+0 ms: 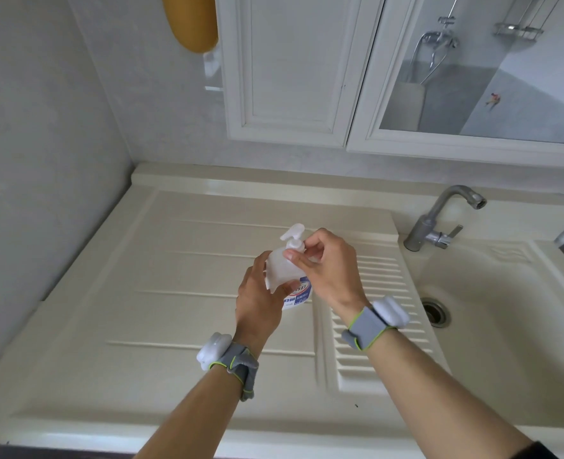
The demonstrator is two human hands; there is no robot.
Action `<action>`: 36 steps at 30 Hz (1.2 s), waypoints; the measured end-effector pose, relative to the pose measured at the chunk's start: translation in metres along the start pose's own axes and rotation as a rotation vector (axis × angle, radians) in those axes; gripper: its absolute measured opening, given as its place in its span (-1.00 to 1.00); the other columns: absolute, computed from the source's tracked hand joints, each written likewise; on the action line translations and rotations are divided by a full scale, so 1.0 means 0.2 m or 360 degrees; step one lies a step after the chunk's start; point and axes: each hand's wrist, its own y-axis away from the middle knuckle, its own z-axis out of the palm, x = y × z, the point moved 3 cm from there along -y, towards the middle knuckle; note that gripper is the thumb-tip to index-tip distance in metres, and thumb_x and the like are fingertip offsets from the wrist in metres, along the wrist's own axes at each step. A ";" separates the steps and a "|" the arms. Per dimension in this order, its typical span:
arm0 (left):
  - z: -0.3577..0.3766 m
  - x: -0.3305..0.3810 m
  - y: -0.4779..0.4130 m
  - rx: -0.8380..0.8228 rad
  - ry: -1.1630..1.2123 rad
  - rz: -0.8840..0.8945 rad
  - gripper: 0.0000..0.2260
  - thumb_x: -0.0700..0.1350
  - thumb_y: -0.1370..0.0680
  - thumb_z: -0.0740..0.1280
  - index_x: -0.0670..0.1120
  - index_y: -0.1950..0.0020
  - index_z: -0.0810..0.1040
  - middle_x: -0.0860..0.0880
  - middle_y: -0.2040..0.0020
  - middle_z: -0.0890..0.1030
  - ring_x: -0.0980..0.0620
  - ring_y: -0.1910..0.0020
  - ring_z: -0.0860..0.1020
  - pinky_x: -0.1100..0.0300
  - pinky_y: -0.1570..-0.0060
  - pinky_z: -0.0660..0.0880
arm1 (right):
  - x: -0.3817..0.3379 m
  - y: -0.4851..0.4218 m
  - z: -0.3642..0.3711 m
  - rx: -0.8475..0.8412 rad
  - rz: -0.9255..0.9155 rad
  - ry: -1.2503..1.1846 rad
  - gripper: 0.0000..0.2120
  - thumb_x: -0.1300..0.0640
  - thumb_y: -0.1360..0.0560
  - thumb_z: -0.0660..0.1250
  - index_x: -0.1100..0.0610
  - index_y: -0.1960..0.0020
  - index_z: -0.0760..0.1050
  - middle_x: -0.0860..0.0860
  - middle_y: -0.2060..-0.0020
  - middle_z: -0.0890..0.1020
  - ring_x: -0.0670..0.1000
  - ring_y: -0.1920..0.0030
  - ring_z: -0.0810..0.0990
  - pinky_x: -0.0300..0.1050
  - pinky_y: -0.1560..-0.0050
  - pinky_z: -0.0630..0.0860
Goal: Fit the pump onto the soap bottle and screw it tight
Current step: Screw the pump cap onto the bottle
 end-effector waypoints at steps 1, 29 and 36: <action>0.00 0.00 0.00 -0.0001 0.0000 0.0003 -0.39 0.00 -0.46 0.57 0.10 -0.45 0.41 -0.01 -0.29 0.59 -0.06 -0.29 0.57 -0.10 -0.26 0.54 | 0.00 0.00 0.00 0.0019 0.0002 0.0043 -0.66 -0.06 -0.39 0.60 0.16 0.16 0.55 -0.01 0.29 0.66 0.00 0.24 0.61 -0.08 0.15 0.56; 0.00 -0.02 -0.01 0.0002 0.0029 -0.0020 -0.39 -0.01 -0.45 0.57 0.15 -0.44 0.42 0.07 -0.26 0.56 -0.02 -0.30 0.55 -0.01 -0.21 0.55 | 0.00 0.05 0.01 -0.0017 0.0054 -0.0208 -0.76 0.23 -0.47 0.52 0.08 -0.12 0.70 -0.07 0.01 0.76 -0.02 -0.07 0.71 -0.09 -0.21 0.56; 0.00 -0.01 -0.01 0.0010 0.0048 -0.0019 -0.41 0.00 -0.44 0.58 0.12 -0.43 0.44 0.03 -0.29 0.59 -0.04 -0.30 0.57 -0.08 -0.24 0.56 | 0.04 0.03 -0.05 -0.0022 0.0040 -0.0203 -0.83 0.24 -0.42 0.57 0.12 -0.01 0.72 -0.07 0.12 0.77 -0.15 0.06 0.73 -0.11 -0.15 0.61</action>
